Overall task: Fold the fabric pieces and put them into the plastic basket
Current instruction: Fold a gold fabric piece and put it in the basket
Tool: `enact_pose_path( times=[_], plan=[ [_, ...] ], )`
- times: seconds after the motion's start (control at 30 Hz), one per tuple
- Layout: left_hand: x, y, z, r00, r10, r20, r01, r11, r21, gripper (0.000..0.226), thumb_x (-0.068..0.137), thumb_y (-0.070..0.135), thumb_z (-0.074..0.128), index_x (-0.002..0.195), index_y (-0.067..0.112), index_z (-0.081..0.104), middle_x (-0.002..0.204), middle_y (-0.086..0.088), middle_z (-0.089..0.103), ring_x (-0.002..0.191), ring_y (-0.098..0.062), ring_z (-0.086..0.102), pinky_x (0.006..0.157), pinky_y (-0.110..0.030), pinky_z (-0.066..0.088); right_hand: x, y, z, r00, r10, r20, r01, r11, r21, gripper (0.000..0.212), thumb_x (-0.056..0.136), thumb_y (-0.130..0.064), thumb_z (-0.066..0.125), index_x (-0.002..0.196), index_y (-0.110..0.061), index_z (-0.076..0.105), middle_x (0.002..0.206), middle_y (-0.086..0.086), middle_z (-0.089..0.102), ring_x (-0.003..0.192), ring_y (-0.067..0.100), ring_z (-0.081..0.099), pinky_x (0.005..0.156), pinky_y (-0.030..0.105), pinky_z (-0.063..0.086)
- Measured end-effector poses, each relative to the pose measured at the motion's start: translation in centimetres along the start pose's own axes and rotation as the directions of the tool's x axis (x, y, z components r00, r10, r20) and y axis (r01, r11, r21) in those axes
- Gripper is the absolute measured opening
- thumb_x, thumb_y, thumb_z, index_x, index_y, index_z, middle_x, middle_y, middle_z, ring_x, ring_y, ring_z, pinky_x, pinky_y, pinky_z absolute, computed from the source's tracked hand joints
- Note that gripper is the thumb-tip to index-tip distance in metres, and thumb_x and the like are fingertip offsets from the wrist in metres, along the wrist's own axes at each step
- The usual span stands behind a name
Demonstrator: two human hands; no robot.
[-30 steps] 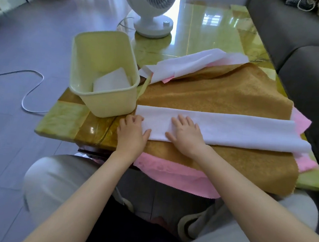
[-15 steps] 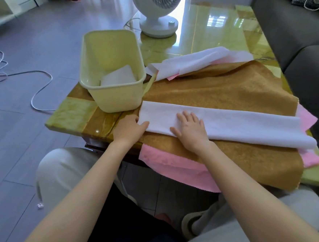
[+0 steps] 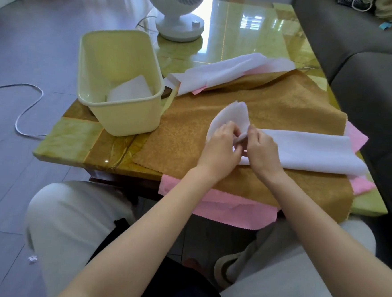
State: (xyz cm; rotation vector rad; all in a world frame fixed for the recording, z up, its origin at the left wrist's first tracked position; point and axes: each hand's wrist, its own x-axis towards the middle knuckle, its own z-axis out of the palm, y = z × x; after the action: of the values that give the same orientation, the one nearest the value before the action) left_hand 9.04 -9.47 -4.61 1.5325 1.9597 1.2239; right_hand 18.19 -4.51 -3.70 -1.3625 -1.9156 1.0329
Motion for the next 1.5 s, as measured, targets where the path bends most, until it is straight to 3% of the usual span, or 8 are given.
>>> enact_pose_path(
  times=[0.13, 0.33, 0.6, 0.77, 0.93, 1.07, 1.2, 1.5],
  plan=[
    [-0.6, -1.3, 2.3, 0.956, -0.105, 0.273, 0.069, 0.988, 0.139, 0.025, 0.087, 0.008, 0.049, 0.112, 0.006, 0.048, 0.112, -0.014, 0.058, 0.107, -0.031, 0.053, 0.091, -0.045, 0.044, 1.1, 1.7, -0.5, 0.965, 0.226, 0.132, -0.216, 0.973, -0.088, 0.041, 0.093, -0.041, 0.047, 0.082, -0.007, 0.068, 0.088, 0.013, 0.071, 0.091, 0.028, 0.066, 0.090, 0.045, 0.051],
    [0.7, -2.5, 1.0, 0.983, -0.092, 0.159, 0.064, 0.983, 0.175, 0.031, 0.090, 0.002, 0.039, 0.117, 0.007, 0.054, 0.122, -0.008, 0.054, 0.116, -0.021, 0.046, 0.099, -0.029, 0.037, 0.8, 3.0, -0.4, 0.962, 0.268, 0.061, -0.257, 0.956, -0.144, 0.040, 0.090, -0.018, 0.051, 0.127, -0.005, 0.047, 0.115, 0.011, 0.057, 0.107, 0.024, 0.055, 0.079, 0.024, 0.037],
    [2.1, -4.2, 0.6, 0.947, -0.162, 0.278, 0.050, 0.928, 0.369, 0.045, 0.094, 0.007, 0.043, 0.138, 0.005, 0.039, 0.145, -0.009, 0.035, 0.137, -0.023, 0.026, 0.113, -0.031, 0.020, 0.0, 4.0, 1.0, 0.993, 0.117, 0.004, -0.109, 0.942, -0.318, 0.041, 0.086, -0.006, 0.052, 0.125, 0.000, 0.038, 0.112, 0.018, 0.053, 0.107, 0.032, 0.050, 0.083, 0.033, 0.041],
    [1.4, -3.8, 0.0, 0.965, -0.260, -0.015, 0.258, 0.946, 0.194, 0.037, 0.090, 0.008, 0.051, 0.125, 0.006, 0.040, 0.126, -0.012, 0.040, 0.110, -0.023, 0.041, 0.089, -0.027, 0.039, -0.6, 4.1, 1.4, 1.000, -0.020, 0.020, 0.027, 0.887, -0.461, 0.047, 0.089, 0.003, 0.043, 0.136, -0.003, 0.035, 0.142, 0.019, 0.027, 0.129, 0.033, 0.031, 0.107, 0.036, 0.032],
    [1.8, -2.9, -0.9, 0.945, -0.325, 0.031, 0.323, 0.944, 0.064, 0.016, 0.091, 0.004, 0.049, 0.102, 0.009, 0.039, 0.105, -0.003, 0.037, 0.068, -0.004, 0.036, 0.053, -0.011, 0.033, -0.7, 3.9, 1.8, 0.988, -0.078, 0.132, 0.132, 0.869, -0.477, 0.058, 0.087, 0.014, 0.034, 0.139, -0.011, 0.039, 0.154, 0.013, 0.019, 0.144, 0.026, 0.012, 0.118, 0.038, 0.019],
    [1.8, -2.2, -1.8, 0.992, -0.118, 0.038, 0.109, 0.976, 0.191, 0.028, 0.093, -0.004, 0.045, 0.118, 0.006, 0.047, 0.111, -0.004, 0.032, 0.071, -0.005, 0.043, 0.066, -0.002, 0.038, -0.5, 2.8, 2.0, 0.981, -0.173, 0.081, 0.192, 0.888, -0.419, 0.050, 0.092, 0.009, 0.033, 0.140, -0.007, 0.038, 0.149, 0.011, 0.032, 0.142, 0.024, 0.020, 0.118, 0.031, 0.013],
    [1.8, -3.5, -4.0, 1.000, 0.021, -0.006, -0.016, 0.903, 0.430, 0.049, 0.087, -0.012, 0.048, 0.133, 0.005, 0.042, 0.130, -0.012, 0.032, 0.092, -0.018, 0.055, 0.080, -0.017, 0.044, -0.6, 1.2, 3.6, 0.959, -0.249, 0.137, 0.284, 0.871, -0.401, 0.043, 0.098, -0.001, 0.034, 0.140, -0.007, 0.038, 0.149, 0.009, 0.035, 0.143, 0.023, 0.021, 0.117, 0.028, 0.010],
    [-0.3, -9.4, -7.1, 0.983, -0.170, 0.075, 0.077, 0.739, 0.670, 0.038, 0.093, 0.002, 0.043, 0.132, 0.006, 0.044, 0.138, -0.018, 0.035, 0.120, -0.032, 0.042, 0.100, -0.037, 0.042, -1.4, 1.0, 8.5, 0.913, -0.194, 0.359, 0.371, 0.763, -0.530, 0.047, 0.095, -0.002, 0.034, 0.141, -0.012, 0.034, 0.154, 0.007, 0.025, 0.145, 0.028, 0.016, 0.117, 0.039, 0.017]
  ],
)
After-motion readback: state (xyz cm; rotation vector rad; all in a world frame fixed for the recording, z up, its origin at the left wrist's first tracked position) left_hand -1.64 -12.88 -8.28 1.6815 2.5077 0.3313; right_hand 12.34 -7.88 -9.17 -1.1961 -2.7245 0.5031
